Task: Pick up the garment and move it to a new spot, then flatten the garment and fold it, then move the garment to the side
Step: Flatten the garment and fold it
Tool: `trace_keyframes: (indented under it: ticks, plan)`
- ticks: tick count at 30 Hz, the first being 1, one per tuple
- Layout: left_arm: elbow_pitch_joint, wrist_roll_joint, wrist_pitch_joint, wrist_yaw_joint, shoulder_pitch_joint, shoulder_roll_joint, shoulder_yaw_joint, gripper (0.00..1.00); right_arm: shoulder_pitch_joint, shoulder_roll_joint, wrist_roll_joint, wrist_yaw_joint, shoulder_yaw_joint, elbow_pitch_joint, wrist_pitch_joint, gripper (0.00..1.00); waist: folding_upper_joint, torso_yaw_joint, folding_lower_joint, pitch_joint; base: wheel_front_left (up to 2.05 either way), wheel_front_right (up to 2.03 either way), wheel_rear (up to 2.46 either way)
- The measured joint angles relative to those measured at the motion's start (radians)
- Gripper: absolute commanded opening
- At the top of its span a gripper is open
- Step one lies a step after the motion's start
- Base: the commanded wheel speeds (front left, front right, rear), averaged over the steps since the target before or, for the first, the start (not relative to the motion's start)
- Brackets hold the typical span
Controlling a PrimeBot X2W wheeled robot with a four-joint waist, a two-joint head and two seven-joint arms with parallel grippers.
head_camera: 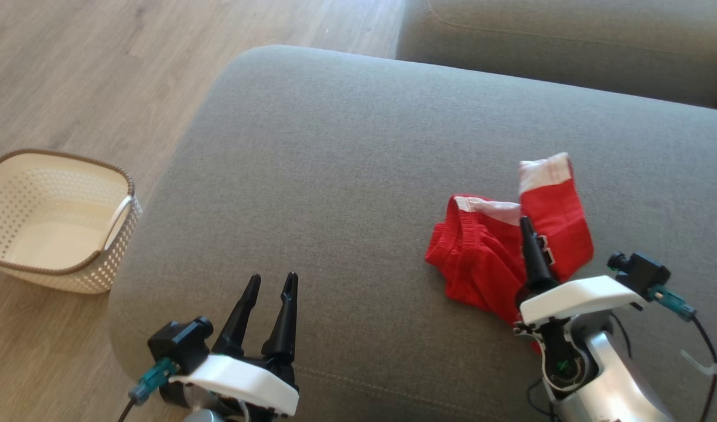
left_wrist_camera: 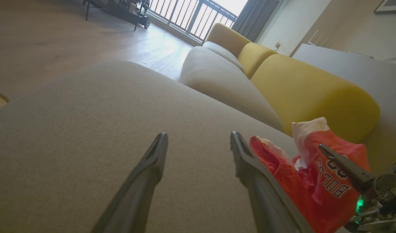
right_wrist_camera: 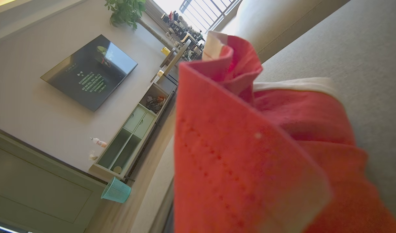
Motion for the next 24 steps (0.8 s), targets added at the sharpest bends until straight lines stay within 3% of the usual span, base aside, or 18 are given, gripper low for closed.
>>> trace_keyframes:
  ticks: [5,13,14,15,16,24]
  plan:
    - [0.001,0.0,0.0,0.0,0.0,0.0,0.0,1.0,0.001,0.0,0.033,0.0,0.044,-0.013,0.0,0.0,0.0,0.019,0.0,0.005,0.0,0.0,0.0]
    - [0.001,-0.003,0.0,0.0,0.0,0.0,-0.002,1.0,-0.006,0.0,0.043,0.0,0.098,0.066,0.0,0.0,0.0,0.04,0.0,0.019,0.0,0.0,0.0]
    - [0.001,-0.003,0.0,0.001,0.0,0.0,-0.002,1.0,-0.009,-0.001,0.043,0.0,0.098,0.072,0.0,0.3,0.0,0.043,0.0,0.02,0.0,0.0,0.0]
    - [0.001,-0.003,0.0,0.003,0.0,0.0,-0.003,1.0,-0.012,-0.001,0.044,0.0,0.098,0.074,0.0,0.76,0.0,0.045,0.0,0.021,0.0,0.0,0.0]
    - [0.001,-0.003,0.0,0.003,0.0,0.0,-0.003,1.0,-0.017,-0.001,0.053,0.0,0.102,0.073,0.0,1.0,0.0,0.046,0.0,0.022,0.0,0.0,0.0]
    - [0.001,-0.003,0.0,0.003,0.0,0.0,-0.003,1.0,-0.024,-0.002,0.067,0.0,0.131,0.012,0.0,1.0,0.0,0.049,0.0,0.024,0.0,0.0,0.0]
